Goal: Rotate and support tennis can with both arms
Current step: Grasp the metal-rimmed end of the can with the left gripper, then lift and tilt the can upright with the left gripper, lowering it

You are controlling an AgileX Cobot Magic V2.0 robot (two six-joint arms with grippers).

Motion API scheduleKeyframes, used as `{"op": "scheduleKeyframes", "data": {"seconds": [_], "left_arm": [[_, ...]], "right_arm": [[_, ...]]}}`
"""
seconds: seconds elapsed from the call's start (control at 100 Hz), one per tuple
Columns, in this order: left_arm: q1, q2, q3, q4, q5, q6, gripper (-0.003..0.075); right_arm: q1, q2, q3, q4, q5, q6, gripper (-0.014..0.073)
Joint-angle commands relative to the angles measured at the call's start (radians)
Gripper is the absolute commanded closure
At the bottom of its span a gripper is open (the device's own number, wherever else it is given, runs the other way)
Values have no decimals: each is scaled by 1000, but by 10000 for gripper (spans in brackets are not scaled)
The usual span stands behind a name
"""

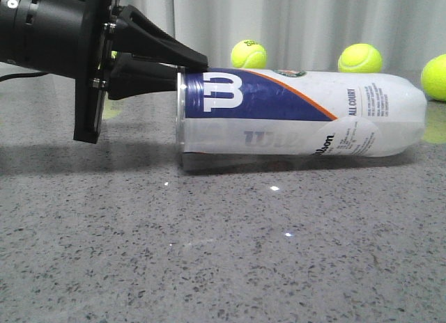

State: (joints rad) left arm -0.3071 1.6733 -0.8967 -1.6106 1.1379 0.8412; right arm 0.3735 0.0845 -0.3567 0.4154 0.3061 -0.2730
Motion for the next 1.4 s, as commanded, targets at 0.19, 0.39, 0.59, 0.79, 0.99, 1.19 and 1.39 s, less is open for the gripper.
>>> {"op": "scheduleKeyframes", "data": {"seconds": [0.19, 0.39, 0.59, 0.79, 0.99, 1.19, 1.39], "left_arm": [[-8, -33, -31, -111, 135, 58, 736], [-8, -69, -59, -124, 142, 126, 739], [-8, -174, -202, 62, 35, 126, 739], [-8, -300, -404, 469, -84, -14, 739], [-25, -341, -601, 847, -39, -186, 739], [-182, -337, -685, 1254, 33, -337, 739], [-343, -294, -705, 1530, 109, -473, 739]], "right_arm": [[-4, 12, -24, 12, -68, -4, 655], [-4, 12, -24, 12, -68, -4, 655], [-4, 12, -24, 12, -68, -4, 655], [-4, 12, -24, 12, -68, -4, 655], [-4, 12, -24, 12, -68, -4, 655], [-4, 12, -24, 12, -68, -4, 655], [-4, 12, -24, 12, -68, -4, 655]]}}
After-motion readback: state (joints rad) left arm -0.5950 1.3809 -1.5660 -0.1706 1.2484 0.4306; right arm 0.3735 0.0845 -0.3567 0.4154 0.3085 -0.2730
